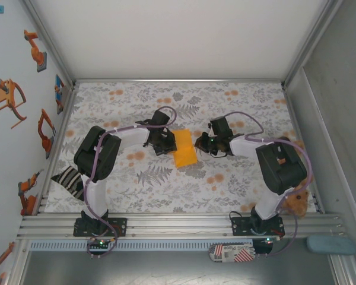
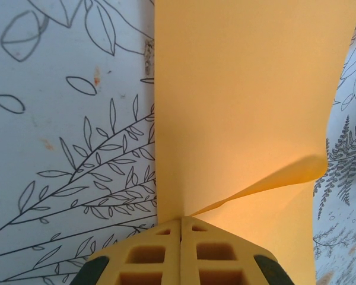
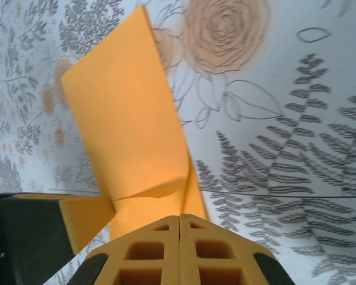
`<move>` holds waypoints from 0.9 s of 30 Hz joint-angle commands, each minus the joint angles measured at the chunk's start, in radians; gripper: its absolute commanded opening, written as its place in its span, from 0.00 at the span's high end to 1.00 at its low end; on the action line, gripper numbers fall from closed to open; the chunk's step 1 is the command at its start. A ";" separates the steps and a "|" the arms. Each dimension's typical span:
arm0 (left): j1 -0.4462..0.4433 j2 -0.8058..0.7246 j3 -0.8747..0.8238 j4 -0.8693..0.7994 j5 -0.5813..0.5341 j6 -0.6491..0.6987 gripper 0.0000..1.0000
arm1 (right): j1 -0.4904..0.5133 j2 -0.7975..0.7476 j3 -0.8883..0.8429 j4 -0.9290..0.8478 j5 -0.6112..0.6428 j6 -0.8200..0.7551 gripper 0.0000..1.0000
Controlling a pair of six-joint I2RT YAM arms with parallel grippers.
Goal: Fold a paper plane with a square sheet of paper (pick it up from the middle)
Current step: Fold the triangle a second time at the center of the table.
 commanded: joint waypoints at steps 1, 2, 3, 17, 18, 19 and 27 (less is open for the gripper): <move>0.000 0.085 -0.027 -0.084 -0.090 0.026 0.98 | 0.036 0.026 0.051 -0.018 -0.042 -0.020 1.00; 0.001 0.086 -0.025 -0.085 -0.089 0.025 0.98 | 0.047 0.047 0.067 -0.023 -0.049 -0.021 1.00; 0.000 0.085 -0.027 -0.084 -0.091 0.024 0.98 | 0.054 0.063 0.082 -0.028 -0.052 -0.022 1.00; 0.000 0.090 -0.039 -0.104 -0.110 0.025 0.98 | 0.003 0.186 0.136 -0.100 -0.007 -0.061 1.00; 0.000 0.092 -0.040 -0.105 -0.113 0.025 0.98 | -0.011 0.180 0.130 -0.103 -0.006 -0.067 1.00; 0.000 0.093 -0.041 -0.105 -0.114 0.026 0.98 | -0.023 0.172 0.127 -0.105 -0.005 -0.069 1.00; 0.001 0.091 -0.024 -0.092 -0.099 0.043 0.98 | -0.043 0.055 0.106 -0.101 -0.020 -0.080 1.00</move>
